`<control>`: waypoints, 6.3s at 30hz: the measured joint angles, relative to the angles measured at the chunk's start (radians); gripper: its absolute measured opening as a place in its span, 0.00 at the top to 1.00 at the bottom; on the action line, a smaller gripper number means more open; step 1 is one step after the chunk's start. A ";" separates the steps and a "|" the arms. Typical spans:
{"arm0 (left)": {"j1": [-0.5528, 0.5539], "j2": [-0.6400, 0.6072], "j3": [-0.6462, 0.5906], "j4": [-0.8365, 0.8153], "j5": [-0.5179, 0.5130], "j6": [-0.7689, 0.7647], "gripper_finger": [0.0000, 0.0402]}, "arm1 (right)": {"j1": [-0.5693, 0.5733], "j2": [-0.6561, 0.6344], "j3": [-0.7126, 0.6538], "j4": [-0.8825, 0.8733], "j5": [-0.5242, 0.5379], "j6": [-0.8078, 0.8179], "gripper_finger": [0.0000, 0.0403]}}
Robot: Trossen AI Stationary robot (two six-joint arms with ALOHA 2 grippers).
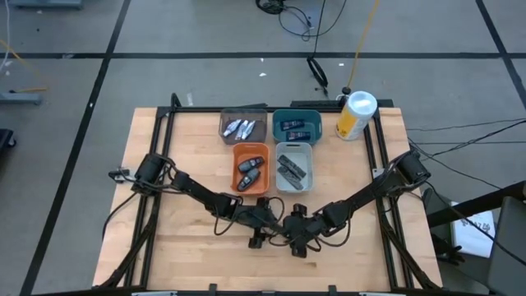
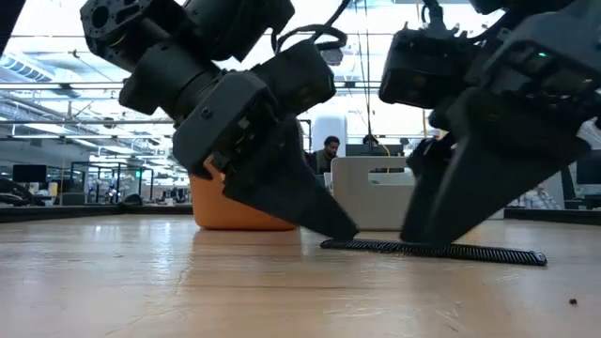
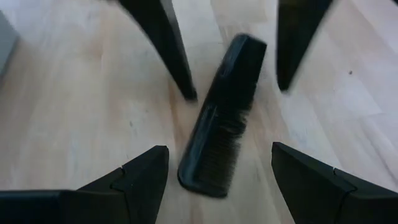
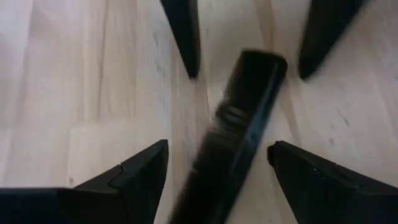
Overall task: Pick & Place Travel size toiletries
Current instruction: Put the black comb into the gray bin, then return to Home Position
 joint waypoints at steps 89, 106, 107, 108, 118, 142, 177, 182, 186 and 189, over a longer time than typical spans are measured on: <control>0.070 -0.032 0.005 -0.169 0.084 -0.398 0.30 | -0.098 0.019 -0.005 -0.272 0.035 -0.237 0.48; 0.071 -0.034 0.005 -0.145 0.077 -0.331 0.30 | -0.099 0.019 -0.030 -0.189 0.037 -0.241 0.97; 0.071 -0.039 0.005 -0.147 0.079 -0.315 0.30 | -0.099 0.017 -0.029 -0.189 0.037 -0.241 0.97; 0.071 -0.046 0.005 -0.151 0.085 -0.302 0.30 | -0.097 0.006 -0.029 -0.192 0.037 -0.242 0.98; 0.066 -0.200 0.003 -0.327 0.027 -0.220 0.30 | -0.081 -0.200 -0.036 -0.244 0.044 -0.203 0.99; 0.025 -0.244 0.005 -0.255 -0.082 -0.160 0.30 | -0.317 -0.485 -0.030 -0.252 0.425 -0.045 0.99; 0.012 -0.244 0.006 -0.228 -0.106 -0.121 0.30 | -0.468 -0.487 -0.245 -0.005 0.268 -0.020 0.47; 0.012 -0.244 0.006 -0.228 -0.106 -0.123 0.30 | -0.480 -0.487 -0.245 -0.003 0.267 -0.028 0.39; 0.013 -0.264 0.006 -0.242 -0.102 -0.122 0.30 | -0.485 -0.502 -0.245 0.054 0.266 -0.078 0.35; 0.021 -0.341 0.006 -0.296 -0.067 -0.130 0.30 | -0.483 -0.538 -0.243 0.140 0.251 -0.111 0.34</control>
